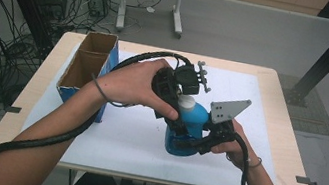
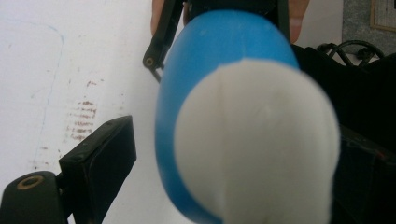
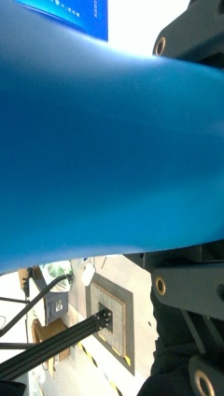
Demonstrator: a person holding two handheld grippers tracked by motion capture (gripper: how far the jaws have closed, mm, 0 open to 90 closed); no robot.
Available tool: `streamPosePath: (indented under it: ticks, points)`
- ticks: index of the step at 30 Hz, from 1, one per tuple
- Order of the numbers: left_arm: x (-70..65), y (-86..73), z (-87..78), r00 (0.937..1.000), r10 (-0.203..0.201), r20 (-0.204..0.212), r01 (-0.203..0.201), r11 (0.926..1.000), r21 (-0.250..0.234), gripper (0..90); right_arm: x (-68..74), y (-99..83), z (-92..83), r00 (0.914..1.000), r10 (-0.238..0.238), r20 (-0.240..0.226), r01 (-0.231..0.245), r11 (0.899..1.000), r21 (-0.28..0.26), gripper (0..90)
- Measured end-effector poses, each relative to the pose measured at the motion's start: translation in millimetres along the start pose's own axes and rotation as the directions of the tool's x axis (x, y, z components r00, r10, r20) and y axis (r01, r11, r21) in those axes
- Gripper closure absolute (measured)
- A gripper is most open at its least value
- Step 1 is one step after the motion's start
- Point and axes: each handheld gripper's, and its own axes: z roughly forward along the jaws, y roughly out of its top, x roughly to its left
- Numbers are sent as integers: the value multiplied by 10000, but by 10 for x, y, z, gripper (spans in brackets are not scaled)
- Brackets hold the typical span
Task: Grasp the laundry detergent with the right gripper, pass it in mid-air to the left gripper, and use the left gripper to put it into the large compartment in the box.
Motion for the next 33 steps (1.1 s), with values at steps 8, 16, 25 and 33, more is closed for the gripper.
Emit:
streamPosePath:
  ticks: [8,16,25,33]
  points:
    - [-23,52,26,9999,144,-2,-144,9997,174,101,-9,-10,48,10000,-13,-70,13,10000,27,433]
    - [-24,78,36,9999,141,-33,-140,9996,259,101,-8,-10,54,9999,-20,-115,21,10000,37,432]
    - [-17,69,33,9999,99,-39,-98,9996,262,95,-9,-26,36,10000,-12,-93,13,9999,101,433]
    - [-29,75,36,9999,111,-118,-108,9995,285,94,-6,-23,32,9999,-36,-99,37,9999,113,432]
